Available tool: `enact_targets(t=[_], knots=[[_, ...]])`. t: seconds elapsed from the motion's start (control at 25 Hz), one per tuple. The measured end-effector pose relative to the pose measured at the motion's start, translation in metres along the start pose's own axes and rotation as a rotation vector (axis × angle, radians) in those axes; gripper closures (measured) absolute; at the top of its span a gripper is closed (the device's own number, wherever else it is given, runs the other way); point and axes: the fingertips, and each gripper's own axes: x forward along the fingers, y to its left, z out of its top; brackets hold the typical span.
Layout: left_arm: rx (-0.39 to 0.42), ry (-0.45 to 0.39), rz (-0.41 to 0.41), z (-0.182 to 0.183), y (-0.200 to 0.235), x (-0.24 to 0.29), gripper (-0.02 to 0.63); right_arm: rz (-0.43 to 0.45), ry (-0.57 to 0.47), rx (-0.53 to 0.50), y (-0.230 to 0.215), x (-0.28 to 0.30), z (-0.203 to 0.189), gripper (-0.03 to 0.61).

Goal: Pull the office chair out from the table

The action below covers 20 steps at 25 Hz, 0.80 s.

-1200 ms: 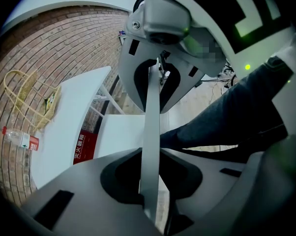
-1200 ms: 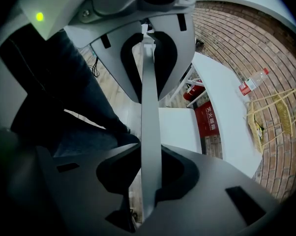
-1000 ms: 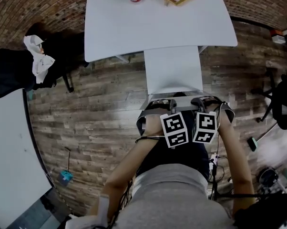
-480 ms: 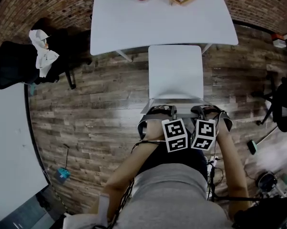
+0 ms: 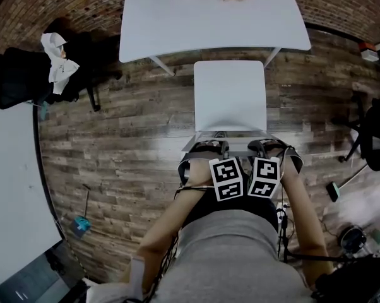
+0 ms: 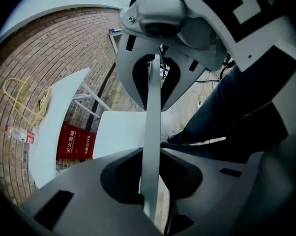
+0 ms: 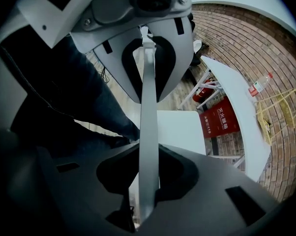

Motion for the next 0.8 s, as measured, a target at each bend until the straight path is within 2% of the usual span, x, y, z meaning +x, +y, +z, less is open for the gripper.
enact_targets(t=[0.28,0.56,0.6,0.68,0.72,0.8], knots=[[-0.011,-0.012,0.008,-0.001,-0.009,-0.001,0.528,-0.012,0.001,-0.002,0.009,-0.001,0.001,0.495],[-0.072,-0.132,0.026,0.0,-0.008,-0.001,0.513,-0.02,0.014,0.072,0.007,0.001,-0.001,0.483],[-0.092,-0.155,0.024,0.001,-0.008,-0.002,0.503,-0.025,0.01,0.075,0.008,0.002,-0.002,0.475],[-0.143,-0.212,0.003,0.007,-0.006,-0.006,0.464,-0.013,-0.013,0.086,0.01,0.003,0.0,0.383],[-0.17,-0.244,-0.012,0.011,-0.005,-0.01,0.441,-0.001,-0.033,0.098,0.011,0.001,0.004,0.36],[-0.218,-0.308,-0.039,0.017,-0.003,-0.02,0.401,0.006,-0.08,0.121,0.009,-0.006,0.014,0.347]])
